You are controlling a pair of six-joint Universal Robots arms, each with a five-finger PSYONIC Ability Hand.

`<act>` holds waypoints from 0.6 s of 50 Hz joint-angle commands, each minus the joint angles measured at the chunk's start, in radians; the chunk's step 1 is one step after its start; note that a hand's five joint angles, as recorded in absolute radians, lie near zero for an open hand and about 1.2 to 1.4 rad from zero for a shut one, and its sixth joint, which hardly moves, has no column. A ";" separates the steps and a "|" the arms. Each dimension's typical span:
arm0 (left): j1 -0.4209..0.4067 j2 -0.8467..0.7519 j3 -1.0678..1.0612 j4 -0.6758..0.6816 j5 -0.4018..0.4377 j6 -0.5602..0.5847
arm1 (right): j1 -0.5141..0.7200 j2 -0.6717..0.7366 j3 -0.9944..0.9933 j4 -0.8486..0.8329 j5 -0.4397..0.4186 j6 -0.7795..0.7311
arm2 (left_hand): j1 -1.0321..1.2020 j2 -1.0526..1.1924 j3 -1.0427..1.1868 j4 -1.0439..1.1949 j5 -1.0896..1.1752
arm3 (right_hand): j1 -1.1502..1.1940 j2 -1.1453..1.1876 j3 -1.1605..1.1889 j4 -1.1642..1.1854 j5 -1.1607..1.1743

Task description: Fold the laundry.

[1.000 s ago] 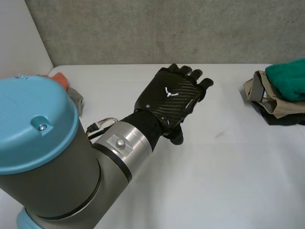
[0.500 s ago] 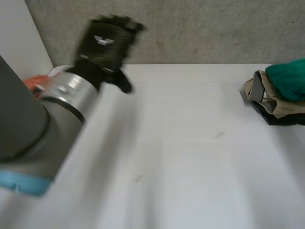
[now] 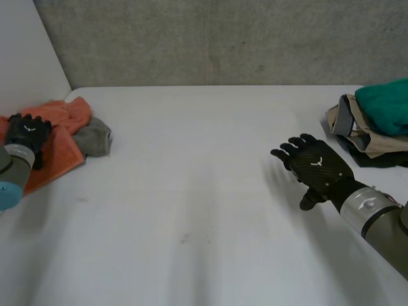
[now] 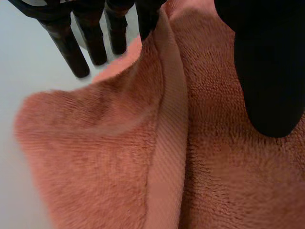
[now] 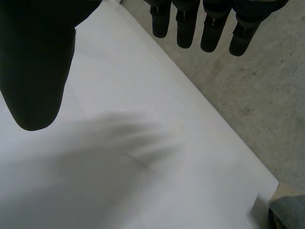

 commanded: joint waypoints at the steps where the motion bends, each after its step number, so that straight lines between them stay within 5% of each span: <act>1: -0.005 -0.042 0.061 0.007 0.024 -0.056 | -0.005 -0.005 0.016 -0.006 0.001 0.007 | 1.047 1.072 1.069 1.069 1.060 | -0.056 -0.043 -0.040 -0.033 -0.051; 11: -0.117 0.302 -0.100 0.085 0.020 -0.238 | -0.005 -0.008 0.023 -0.009 0.005 0.005 | 1.049 1.073 1.070 1.071 1.061 | -0.056 -0.043 -0.040 -0.033 -0.051; 15: -0.215 0.461 -0.163 0.092 0.021 -0.321 | -0.008 -0.025 0.014 -0.009 0.034 0.008 | 1.049 1.073 1.070 1.071 1.061 | -0.056 -0.043 -0.040 -0.033 -0.051; 19: -0.397 0.605 -0.232 0.060 0.024 -0.402 | -0.014 -0.053 0.010 -0.011 0.083 0.013 | 1.049 1.073 1.070 1.071 1.061 | -0.056 -0.043 -0.040 -0.033 -0.051; 24: -0.588 0.629 -0.264 0.030 0.018 -0.445 | -0.019 -0.076 0.003 -0.009 0.145 0.031 | 1.049 1.073 1.070 1.071 1.061 | -0.056 -0.043 -0.040 -0.033 -0.051; 30: -0.840 0.368 -0.209 0.017 -0.038 -0.451 | -0.035 -0.083 -0.004 -0.008 0.173 0.077 | 1.049 1.073 1.070 1.071 1.061 | -0.056 -0.043 -0.040 -0.033 -0.051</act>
